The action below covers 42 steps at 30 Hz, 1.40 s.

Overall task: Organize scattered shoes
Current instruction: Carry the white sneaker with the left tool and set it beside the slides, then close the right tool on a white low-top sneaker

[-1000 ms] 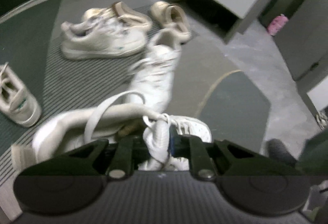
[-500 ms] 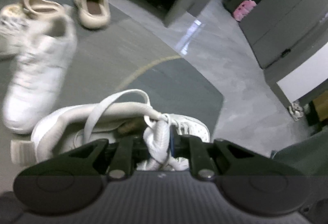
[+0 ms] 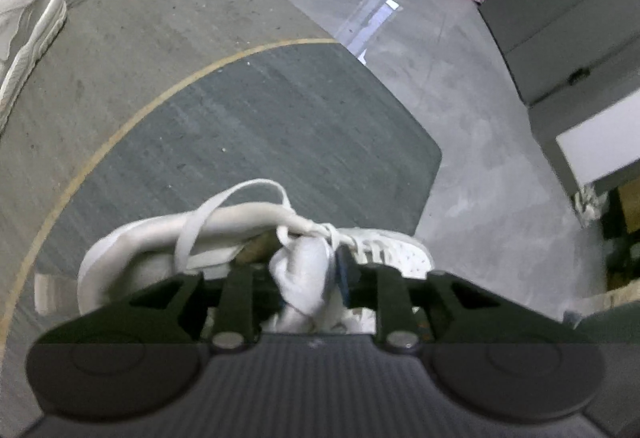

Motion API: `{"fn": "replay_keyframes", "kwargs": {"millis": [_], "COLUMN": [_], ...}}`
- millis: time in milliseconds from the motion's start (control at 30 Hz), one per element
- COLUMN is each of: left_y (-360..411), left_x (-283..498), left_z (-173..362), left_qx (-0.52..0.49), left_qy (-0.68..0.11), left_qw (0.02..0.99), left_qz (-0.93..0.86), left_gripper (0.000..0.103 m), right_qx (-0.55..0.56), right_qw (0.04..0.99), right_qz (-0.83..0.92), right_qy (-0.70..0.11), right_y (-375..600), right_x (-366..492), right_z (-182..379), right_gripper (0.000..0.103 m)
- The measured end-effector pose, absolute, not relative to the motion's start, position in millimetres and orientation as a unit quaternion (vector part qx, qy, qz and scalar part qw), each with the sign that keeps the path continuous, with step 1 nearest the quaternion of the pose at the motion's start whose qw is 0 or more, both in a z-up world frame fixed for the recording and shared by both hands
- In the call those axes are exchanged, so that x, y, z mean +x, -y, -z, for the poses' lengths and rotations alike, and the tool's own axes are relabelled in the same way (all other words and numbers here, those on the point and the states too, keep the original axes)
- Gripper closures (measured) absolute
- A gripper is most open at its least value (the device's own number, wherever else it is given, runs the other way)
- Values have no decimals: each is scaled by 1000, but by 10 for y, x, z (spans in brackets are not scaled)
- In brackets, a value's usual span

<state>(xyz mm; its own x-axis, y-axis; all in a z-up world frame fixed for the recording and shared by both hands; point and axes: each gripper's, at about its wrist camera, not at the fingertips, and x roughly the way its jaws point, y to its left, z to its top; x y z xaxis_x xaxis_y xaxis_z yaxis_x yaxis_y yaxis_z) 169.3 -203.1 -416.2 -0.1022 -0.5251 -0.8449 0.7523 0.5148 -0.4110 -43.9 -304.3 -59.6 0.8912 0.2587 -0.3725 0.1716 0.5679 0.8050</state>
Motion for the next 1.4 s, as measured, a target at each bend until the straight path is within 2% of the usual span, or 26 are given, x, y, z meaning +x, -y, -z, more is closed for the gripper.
{"fn": "replay_keyframes", "kwargs": {"millis": [167,333,400,600,767,833,1000,1133,1267,1400], "left_y": [1989,1812,1692,1301,963,856,633,452,266,-11], "left_x": [1641,1590,1545,1385,1301,1305,1261,951,721,513], "left_z": [4038,3557,3312,2450,1764,1452,703,0,-437,-711], "left_qx": [120,146,160,208,208,199,163,122,85,51], "left_qy": [-559,-540,-527,-455,-438,-447,-450,-407,-368,-328], "left_qw": [675,692,701,756,797,811,838,867,889,911], "left_qz": [466,456,453,422,360,322,262,260,259,242], "left_gripper": [63,58,52,52,49,47,33,33,16,14], "right_qx": [464,447,439,428,416,415,395,379,417,504], "right_qw": [853,860,863,869,875,875,881,877,847,773], "right_qz": [-13,0,12,39,56,60,78,106,123,169], "right_qy": [-237,-246,-249,-246,-241,-242,-249,-275,-307,-347], "right_y": [3005,2932,2898,2859,2823,2804,2705,2616,2626,2508], "right_x": [-390,-384,-387,-448,-481,-482,-474,-418,-310,-102], "right_z": [626,625,634,653,634,641,658,773,1000,1504], "right_gripper": [10,10,10,10,10,10,11,11,11,11]}}
